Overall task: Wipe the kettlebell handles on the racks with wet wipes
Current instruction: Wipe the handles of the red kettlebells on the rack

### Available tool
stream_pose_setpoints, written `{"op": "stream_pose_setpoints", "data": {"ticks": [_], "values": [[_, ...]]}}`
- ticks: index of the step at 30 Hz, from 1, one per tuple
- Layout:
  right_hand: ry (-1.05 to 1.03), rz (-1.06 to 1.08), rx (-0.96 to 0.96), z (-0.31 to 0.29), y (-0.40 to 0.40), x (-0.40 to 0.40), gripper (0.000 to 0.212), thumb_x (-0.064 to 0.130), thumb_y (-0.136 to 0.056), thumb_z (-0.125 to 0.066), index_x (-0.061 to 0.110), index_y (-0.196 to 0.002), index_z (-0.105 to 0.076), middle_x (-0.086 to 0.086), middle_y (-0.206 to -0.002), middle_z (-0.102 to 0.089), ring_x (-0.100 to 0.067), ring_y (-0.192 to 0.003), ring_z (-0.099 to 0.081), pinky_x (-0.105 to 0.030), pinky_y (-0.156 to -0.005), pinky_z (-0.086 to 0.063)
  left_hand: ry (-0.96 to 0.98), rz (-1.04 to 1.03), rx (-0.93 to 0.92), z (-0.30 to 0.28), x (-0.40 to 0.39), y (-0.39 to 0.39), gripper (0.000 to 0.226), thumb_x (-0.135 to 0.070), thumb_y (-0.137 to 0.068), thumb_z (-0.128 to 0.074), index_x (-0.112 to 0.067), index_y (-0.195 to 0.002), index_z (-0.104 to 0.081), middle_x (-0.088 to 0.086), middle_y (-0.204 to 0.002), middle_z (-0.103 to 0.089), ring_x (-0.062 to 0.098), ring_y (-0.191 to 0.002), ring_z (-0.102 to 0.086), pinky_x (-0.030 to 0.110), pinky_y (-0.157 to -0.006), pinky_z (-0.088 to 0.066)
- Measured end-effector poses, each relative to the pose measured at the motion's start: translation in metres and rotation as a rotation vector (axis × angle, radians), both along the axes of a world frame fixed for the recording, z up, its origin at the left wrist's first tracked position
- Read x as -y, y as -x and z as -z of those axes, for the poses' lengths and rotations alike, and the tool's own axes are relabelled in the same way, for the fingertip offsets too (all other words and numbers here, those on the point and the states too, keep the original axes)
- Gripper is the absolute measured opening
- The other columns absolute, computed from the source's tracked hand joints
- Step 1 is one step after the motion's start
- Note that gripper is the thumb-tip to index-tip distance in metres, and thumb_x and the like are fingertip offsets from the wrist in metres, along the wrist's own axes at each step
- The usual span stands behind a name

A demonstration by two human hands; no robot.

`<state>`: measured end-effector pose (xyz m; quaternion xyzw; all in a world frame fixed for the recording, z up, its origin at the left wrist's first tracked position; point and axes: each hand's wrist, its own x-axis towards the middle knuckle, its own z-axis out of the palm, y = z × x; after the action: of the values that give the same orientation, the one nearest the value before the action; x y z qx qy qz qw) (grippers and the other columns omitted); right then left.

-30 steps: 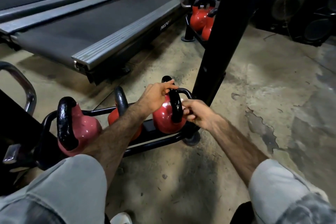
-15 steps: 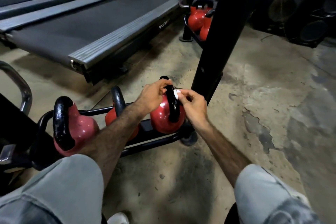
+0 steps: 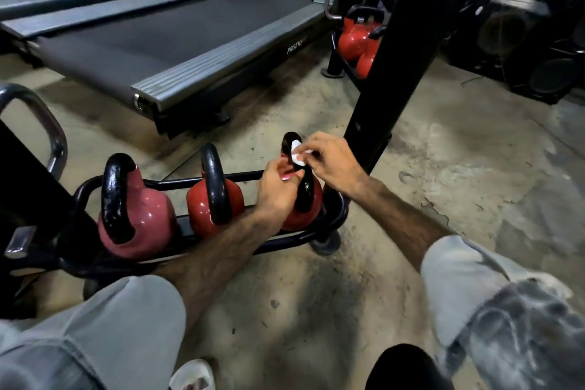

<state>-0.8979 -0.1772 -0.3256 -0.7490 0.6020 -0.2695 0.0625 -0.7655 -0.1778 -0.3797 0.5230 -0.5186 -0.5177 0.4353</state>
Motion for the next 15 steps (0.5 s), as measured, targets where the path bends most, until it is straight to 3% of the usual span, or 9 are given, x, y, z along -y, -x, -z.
{"op": "stream_pose_setpoints", "data": {"ticks": [2, 4, 7, 10, 13, 15], "values": [[-0.021, -0.081, -0.083, 0.002, 0.007, -0.012, 0.012, 0.012, -0.087, -0.07, 0.015, -0.096, -0.076, 0.0, -0.096, -0.067, -0.009, -0.084, -0.064, -0.01, -0.078, -0.042, -0.098, 0.013, -0.039, 0.001, -0.003, -0.002, 0.031, -0.017, -0.079, -0.076, -0.009, -0.107, -0.066, 0.004, -0.1, -0.071, 0.019, -0.09, -0.067, 0.032, -0.088, -0.053], [-0.042, -0.126, -0.161, 0.002, 0.012, -0.021, 0.014, 0.01, -0.087, -0.069, 0.017, -0.098, -0.076, 0.0, -0.098, -0.066, -0.011, -0.084, -0.066, -0.012, -0.079, -0.043, -0.158, 0.03, 0.009, -0.001, -0.003, -0.004, 0.033, -0.021, -0.073, -0.082, -0.013, -0.102, -0.068, 0.003, -0.092, -0.071, 0.016, -0.079, -0.065, 0.029, -0.081, -0.053], [-0.081, -0.164, -0.247, -0.011, 0.008, -0.008, 0.017, 0.008, -0.089, -0.065, 0.016, -0.099, -0.076, -0.002, -0.098, -0.065, -0.011, -0.082, -0.062, -0.013, -0.076, -0.04, -0.24, 0.026, -0.012, -0.001, -0.001, -0.008, 0.031, -0.026, -0.062, -0.089, -0.022, -0.084, -0.069, 0.002, -0.091, -0.073, 0.019, -0.085, -0.07, 0.035, -0.087, -0.056], [-0.13, -0.156, -0.375, -0.026, -0.007, 0.023, 0.02, 0.01, -0.089, -0.061, 0.016, -0.102, -0.075, -0.004, -0.1, -0.065, -0.022, -0.093, -0.065, -0.026, -0.077, -0.047, -0.266, 0.024, -0.007, 0.0, 0.0, -0.009, 0.034, -0.03, -0.052, -0.091, -0.024, -0.075, -0.066, 0.004, -0.089, -0.073, 0.023, -0.086, -0.071, 0.04, -0.087, -0.056], [-0.217, -0.203, -0.56, -0.038, -0.013, 0.036, 0.024, 0.006, -0.087, -0.06, 0.015, -0.105, -0.074, -0.005, -0.107, -0.065, -0.023, -0.101, -0.062, -0.017, -0.072, -0.035, -0.202, 0.025, 0.047, -0.002, -0.004, -0.009, 0.032, -0.031, -0.054, -0.09, -0.023, -0.073, -0.066, 0.004, -0.086, -0.074, 0.022, -0.083, -0.072, 0.04, -0.086, -0.057], [-0.282, -0.35, -0.603, -0.044, -0.01, 0.03, 0.027, 0.001, -0.082, -0.061, 0.013, -0.101, -0.075, -0.006, -0.105, -0.067, -0.022, -0.1, -0.063, -0.016, -0.076, -0.038, -0.16, 0.04, 0.1, -0.004, -0.007, -0.01, 0.029, -0.027, -0.06, -0.09, -0.022, -0.072, -0.065, 0.005, -0.087, -0.073, 0.021, -0.085, -0.071, 0.039, -0.085, -0.056]]}}
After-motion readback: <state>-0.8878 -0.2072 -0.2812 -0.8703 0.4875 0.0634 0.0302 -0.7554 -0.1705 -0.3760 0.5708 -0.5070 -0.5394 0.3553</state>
